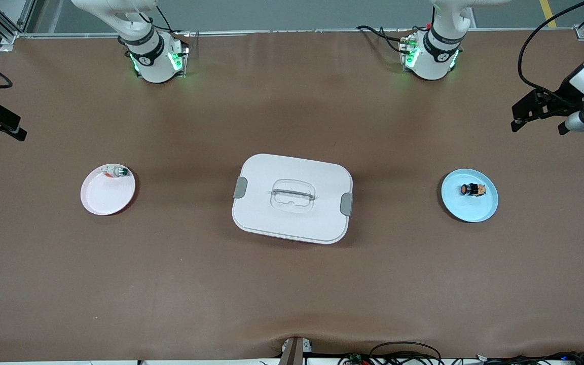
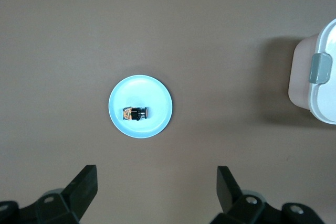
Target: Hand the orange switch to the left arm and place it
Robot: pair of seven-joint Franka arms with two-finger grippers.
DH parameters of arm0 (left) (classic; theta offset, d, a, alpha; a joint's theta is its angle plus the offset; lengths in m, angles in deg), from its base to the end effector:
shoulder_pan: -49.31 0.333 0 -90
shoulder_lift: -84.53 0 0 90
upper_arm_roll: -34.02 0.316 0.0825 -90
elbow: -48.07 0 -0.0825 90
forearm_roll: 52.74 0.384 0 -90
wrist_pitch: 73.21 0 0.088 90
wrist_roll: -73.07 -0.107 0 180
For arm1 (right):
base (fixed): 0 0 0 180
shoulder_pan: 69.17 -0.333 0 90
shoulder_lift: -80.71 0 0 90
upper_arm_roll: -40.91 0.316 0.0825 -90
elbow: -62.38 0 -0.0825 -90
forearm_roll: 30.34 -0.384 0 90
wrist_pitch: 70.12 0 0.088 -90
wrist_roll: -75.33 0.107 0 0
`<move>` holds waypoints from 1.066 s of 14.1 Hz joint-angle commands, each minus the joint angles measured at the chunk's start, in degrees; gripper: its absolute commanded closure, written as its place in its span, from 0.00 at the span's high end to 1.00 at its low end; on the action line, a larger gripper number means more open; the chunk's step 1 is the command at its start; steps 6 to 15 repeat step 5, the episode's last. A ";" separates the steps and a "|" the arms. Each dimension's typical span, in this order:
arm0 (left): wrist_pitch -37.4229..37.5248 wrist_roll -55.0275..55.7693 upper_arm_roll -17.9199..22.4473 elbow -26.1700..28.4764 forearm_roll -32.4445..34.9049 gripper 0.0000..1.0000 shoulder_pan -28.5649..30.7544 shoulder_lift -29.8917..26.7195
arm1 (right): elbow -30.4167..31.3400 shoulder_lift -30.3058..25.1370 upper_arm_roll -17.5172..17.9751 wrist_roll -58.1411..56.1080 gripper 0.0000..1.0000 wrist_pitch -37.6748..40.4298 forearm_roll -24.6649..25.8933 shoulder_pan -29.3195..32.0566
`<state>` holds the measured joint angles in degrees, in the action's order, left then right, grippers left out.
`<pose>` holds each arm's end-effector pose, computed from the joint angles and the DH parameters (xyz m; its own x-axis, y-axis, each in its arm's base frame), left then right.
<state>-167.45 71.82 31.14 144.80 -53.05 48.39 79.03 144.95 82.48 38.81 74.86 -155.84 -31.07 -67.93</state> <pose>0.5298 -0.0370 0.6274 0.9948 -0.0876 0.0524 -0.0876 -0.9962 -0.0005 0.5559 -0.0306 0.6614 0.9985 -0.0491 0.0242 -0.0488 -0.9987 -0.0113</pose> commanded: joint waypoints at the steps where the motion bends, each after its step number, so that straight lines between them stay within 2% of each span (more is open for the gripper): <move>1: 1.16 -1.21 0.07 -0.76 -0.58 1.00 0.21 0.22 | 1.28 -1.69 -0.10 0.29 1.00 -0.42 -0.86 -0.27; 15: 1.16 -1.21 0.07 -0.76 -0.57 1.00 0.30 0.48 | 1.28 -2.13 -0.18 0.91 1.00 0.63 -0.94 -0.19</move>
